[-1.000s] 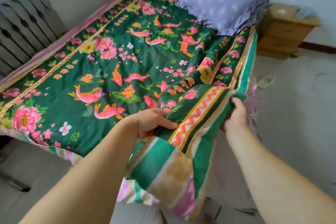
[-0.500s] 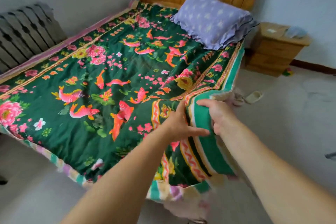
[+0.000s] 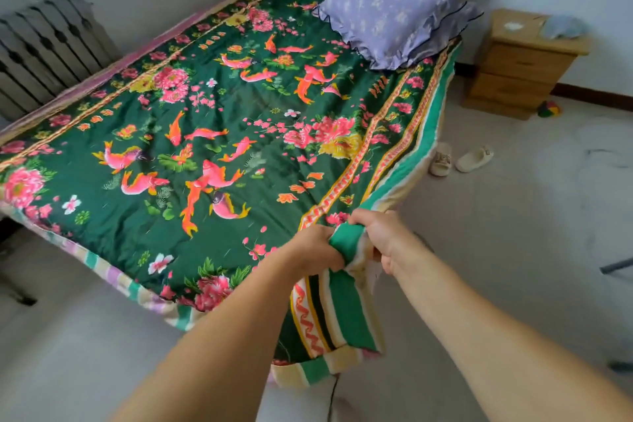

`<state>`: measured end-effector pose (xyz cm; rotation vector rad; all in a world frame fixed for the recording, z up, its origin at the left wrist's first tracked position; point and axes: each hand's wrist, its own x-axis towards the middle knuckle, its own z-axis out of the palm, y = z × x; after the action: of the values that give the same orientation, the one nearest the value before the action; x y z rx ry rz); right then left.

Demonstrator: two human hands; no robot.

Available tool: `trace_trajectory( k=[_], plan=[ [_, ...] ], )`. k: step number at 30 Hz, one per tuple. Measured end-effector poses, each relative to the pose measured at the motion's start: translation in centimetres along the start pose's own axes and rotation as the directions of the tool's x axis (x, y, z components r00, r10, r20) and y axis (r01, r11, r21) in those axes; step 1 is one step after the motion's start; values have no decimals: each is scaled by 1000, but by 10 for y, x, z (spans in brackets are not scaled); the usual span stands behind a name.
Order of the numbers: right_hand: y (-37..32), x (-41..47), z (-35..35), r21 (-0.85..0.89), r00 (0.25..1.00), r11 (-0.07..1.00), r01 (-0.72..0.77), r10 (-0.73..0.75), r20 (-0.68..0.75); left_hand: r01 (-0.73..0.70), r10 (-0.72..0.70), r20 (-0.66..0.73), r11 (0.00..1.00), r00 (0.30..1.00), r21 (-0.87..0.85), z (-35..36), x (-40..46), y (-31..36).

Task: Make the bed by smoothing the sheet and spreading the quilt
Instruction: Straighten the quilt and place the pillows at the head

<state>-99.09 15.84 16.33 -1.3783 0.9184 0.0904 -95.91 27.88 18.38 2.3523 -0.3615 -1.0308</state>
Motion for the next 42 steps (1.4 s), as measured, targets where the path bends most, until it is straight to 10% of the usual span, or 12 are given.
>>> trace_trajectory(
  k=[7,19,42],
  plan=[
    [44,-8,-19,-170,990,975,-143,142,-23,65,-77,168,995,983,76,45,-15,-49],
    [56,-23,-43,-205,986,964,-168,166,-25,89,-92,35,994,995,62,49,-25,-63],
    [-75,163,-265,-72,985,983,-169,172,33,83,-85,-1,967,996,240,60,176,204]
  ],
)
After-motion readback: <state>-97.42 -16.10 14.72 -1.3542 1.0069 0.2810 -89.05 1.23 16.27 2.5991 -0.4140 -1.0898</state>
